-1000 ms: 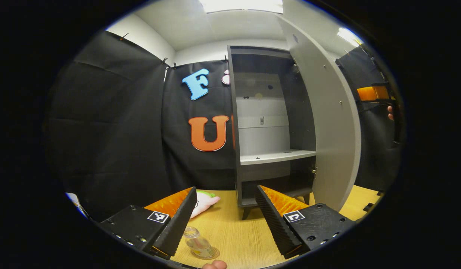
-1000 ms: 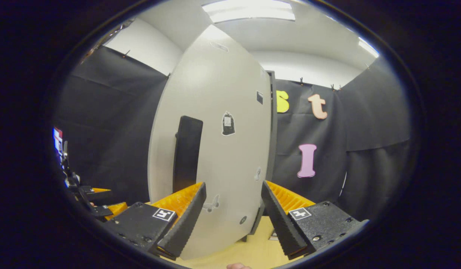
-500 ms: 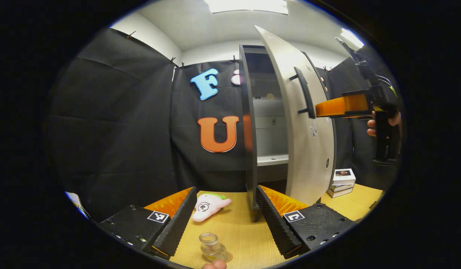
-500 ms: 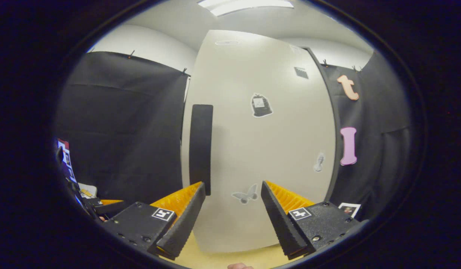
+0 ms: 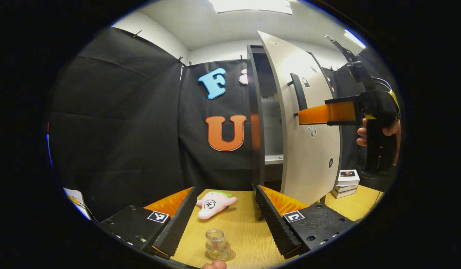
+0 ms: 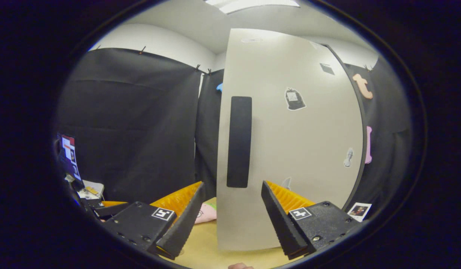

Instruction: Open the cabinet door with the right hand, grasp the bottle in the cabinet with the left hand and place it on the coaster, then close the cabinet door with the right hand.

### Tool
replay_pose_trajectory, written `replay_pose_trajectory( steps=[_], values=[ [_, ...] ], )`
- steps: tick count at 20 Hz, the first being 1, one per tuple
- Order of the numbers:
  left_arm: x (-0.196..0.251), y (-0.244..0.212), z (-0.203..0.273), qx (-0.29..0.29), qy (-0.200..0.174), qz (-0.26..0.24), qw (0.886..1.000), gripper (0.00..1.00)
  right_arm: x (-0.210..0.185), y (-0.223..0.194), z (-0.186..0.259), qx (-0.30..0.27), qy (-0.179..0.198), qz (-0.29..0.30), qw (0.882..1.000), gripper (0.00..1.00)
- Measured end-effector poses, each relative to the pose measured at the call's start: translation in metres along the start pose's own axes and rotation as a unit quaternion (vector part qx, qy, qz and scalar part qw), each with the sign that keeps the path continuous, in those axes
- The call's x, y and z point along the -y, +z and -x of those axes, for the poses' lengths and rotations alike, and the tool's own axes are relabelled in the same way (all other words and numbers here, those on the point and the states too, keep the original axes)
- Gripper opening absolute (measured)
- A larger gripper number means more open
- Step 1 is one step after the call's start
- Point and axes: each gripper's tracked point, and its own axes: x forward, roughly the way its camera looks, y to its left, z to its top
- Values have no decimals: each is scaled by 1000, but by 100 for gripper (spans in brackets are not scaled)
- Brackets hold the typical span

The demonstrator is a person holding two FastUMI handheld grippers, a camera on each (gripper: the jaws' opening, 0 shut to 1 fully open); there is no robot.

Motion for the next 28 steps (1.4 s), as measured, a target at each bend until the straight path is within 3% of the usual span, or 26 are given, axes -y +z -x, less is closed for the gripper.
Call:
replay_pose_trajectory(
  steps=[4,14,17,21,22,28],
  values=[
    [25,2,4,3,-19,0,1000,95,19,2,34,8,-15,-26,1000,97],
    [88,17,15,8,-78,18,997,95,123,-15,147,15,-149,-33,988,96],
    [97,27,18,15,-80,17,997,95,147,-33,176,6,-192,-38,981,97],
    [107,37,21,21,-83,20,996,95,163,-43,206,4,-221,-45,974,95],
    [110,40,21,22,-85,20,996,100,167,-45,213,4,-228,-42,973,97],
    [115,47,21,32,-70,12,997,95,190,-55,244,-13,-254,-33,966,97]
  ],
)
